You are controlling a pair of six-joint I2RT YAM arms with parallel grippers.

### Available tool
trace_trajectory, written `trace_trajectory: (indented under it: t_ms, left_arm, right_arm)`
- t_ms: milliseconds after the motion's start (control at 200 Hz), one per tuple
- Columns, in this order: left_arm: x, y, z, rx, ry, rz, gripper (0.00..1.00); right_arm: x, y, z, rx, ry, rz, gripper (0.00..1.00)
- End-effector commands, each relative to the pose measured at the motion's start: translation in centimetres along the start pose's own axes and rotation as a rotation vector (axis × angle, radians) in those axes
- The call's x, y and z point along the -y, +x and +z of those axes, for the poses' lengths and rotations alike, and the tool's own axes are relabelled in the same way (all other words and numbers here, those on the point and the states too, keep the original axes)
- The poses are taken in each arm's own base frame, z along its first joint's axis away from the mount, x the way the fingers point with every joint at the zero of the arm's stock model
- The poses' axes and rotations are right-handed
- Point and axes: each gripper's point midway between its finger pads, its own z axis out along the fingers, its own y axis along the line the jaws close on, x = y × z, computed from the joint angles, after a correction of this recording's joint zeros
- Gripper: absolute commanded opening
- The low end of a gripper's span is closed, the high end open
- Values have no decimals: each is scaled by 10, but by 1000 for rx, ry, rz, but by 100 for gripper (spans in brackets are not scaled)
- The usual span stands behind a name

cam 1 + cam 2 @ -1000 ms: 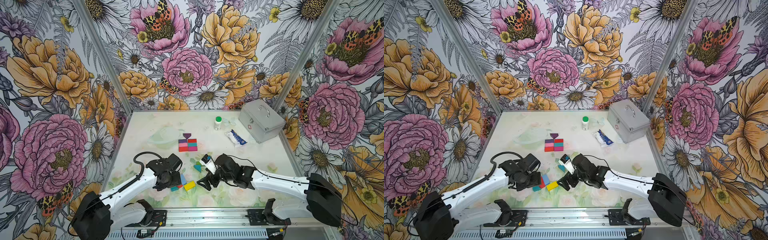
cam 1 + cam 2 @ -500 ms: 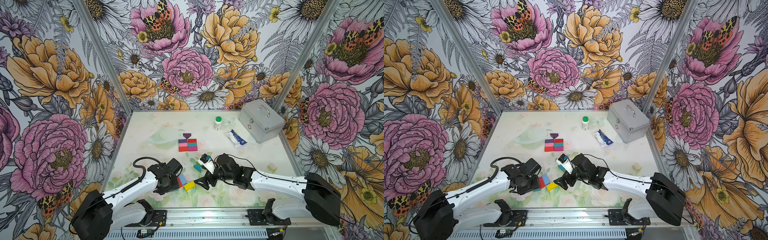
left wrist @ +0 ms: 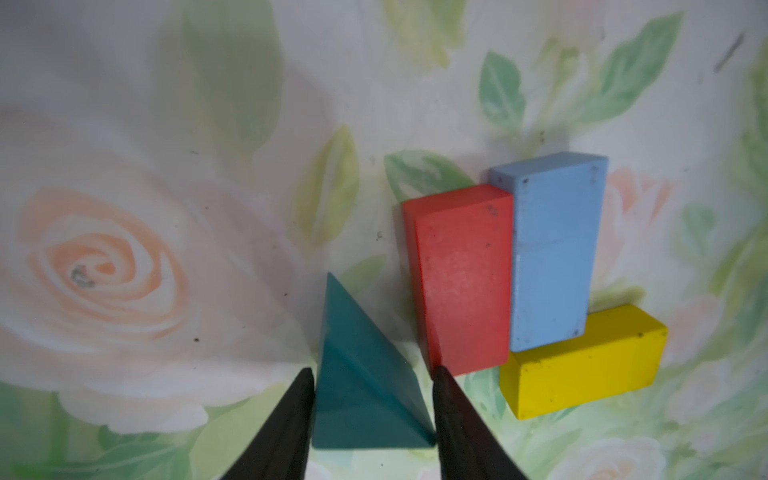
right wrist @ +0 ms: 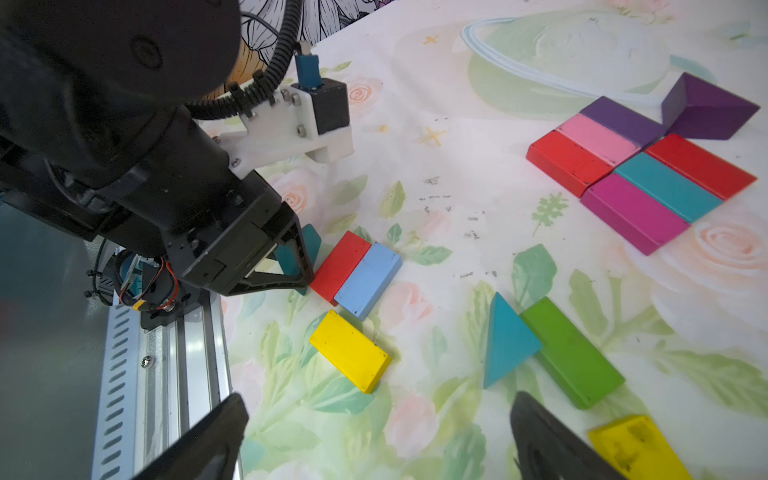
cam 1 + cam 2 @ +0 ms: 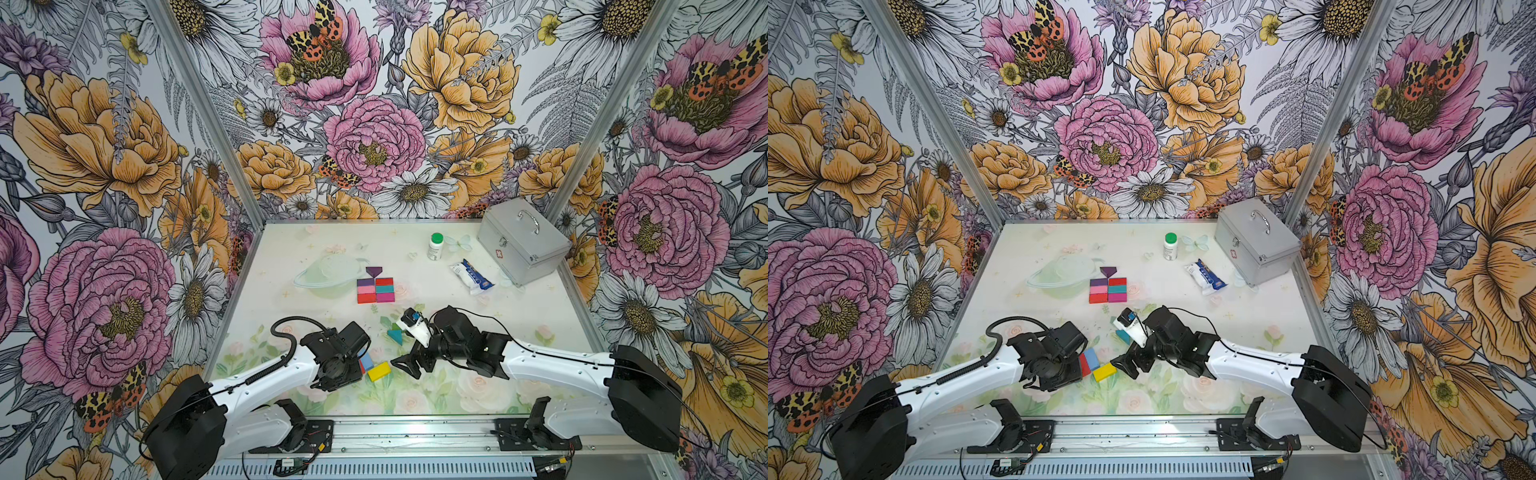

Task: Assemble a piece of candy with building blocks
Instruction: Pick up the building block from the center of the board.

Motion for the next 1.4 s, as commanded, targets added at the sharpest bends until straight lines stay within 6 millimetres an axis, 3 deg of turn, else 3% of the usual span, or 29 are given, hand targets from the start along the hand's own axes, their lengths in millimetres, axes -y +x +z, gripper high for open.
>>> trace_trajectory:
  t_ms: [0, 465, 630, 821, 1131, 1281, 1396]
  left_arm:
    - [-3, -1, 3, 26, -7, -20, 43]
    - [-1, -1, 3, 22, -12, 9, 28]
    - [8, -5, -2, 25, 0, 56, 22]
    - [21, -16, -15, 48, -2, 86, 22]
    - [44, -50, -51, 99, -59, 245, 22]
    - [67, -84, -58, 104, -61, 394, 22]
    - [89, -105, -50, 91, -97, 561, 21]
  right_arm:
    - [7, -22, -18, 54, 29, -38, 100]
    - [23, -19, -35, 79, 74, -14, 100]
    - [25, -21, -37, 80, 77, -8, 100]
    - [31, -19, -39, 62, 103, 7, 100]
    - [35, -19, -44, 56, 129, 16, 100]
    - [40, -19, -49, 59, 159, 34, 100]
    - [45, -17, -55, 65, 196, 49, 100]
